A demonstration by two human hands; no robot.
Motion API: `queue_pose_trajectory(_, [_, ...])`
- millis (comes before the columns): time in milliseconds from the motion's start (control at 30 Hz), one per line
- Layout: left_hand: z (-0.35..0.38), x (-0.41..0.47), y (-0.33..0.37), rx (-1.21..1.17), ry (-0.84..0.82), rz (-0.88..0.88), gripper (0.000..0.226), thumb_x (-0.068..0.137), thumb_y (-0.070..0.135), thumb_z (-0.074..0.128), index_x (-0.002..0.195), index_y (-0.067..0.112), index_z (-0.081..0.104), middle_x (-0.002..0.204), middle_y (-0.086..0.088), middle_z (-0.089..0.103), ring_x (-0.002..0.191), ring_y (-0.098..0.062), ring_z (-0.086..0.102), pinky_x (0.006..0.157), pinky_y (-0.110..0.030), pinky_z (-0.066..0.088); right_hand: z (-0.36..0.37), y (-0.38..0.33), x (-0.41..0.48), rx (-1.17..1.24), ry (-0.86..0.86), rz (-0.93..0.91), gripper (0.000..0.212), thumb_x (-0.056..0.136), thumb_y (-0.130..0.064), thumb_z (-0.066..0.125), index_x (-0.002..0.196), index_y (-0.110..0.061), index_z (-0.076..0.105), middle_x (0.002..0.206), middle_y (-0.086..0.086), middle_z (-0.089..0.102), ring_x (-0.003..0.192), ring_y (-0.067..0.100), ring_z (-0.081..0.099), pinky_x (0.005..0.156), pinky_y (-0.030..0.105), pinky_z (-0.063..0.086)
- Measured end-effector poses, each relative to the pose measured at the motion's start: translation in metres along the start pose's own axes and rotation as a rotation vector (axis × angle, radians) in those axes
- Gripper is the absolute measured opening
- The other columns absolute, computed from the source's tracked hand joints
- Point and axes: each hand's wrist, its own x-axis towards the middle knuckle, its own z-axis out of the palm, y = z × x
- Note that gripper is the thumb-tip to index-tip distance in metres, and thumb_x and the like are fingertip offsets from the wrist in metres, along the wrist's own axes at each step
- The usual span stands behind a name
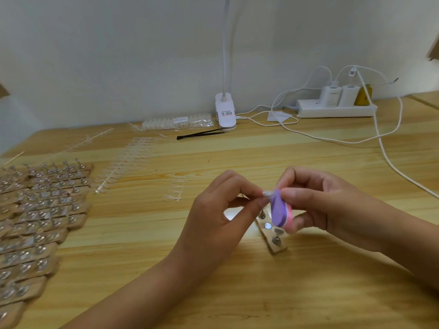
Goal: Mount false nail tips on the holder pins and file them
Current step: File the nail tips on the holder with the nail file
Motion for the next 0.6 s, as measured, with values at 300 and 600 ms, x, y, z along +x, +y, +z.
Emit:
queue_pose_trajectory(300, [0.0004,-0.0018,0.0003,-0.020,-0.043,-0.015,0.003,0.092,0.010,0.065,0.095,0.010,0.066,0.091,0.005,0.060,0.087,-0.014,0.066,0.079,-0.021,0.054,-0.0011,-0.0018,-0.0002,-0.037,0.001,0.031,0.011,0.080,-0.024,0.075,0.090,-0.020,0.072,0.081,0.008,0.068,0.063,0.012,0.066,0.058,0.022,0.056])
queue_pose_trajectory(600, [0.0012,-0.0023,-0.0010,-0.055,-0.109,-0.057,0.007,0.092,0.010,0.064,0.097,0.013,0.068,0.095,0.006,0.064,0.094,-0.020,0.065,0.082,-0.026,0.054,-0.0060,-0.0016,0.0035,0.020,0.094,0.031,0.018,0.077,-0.031,0.078,0.087,-0.017,0.072,0.075,0.006,0.066,0.059,0.011,0.062,0.055,0.020,0.054])
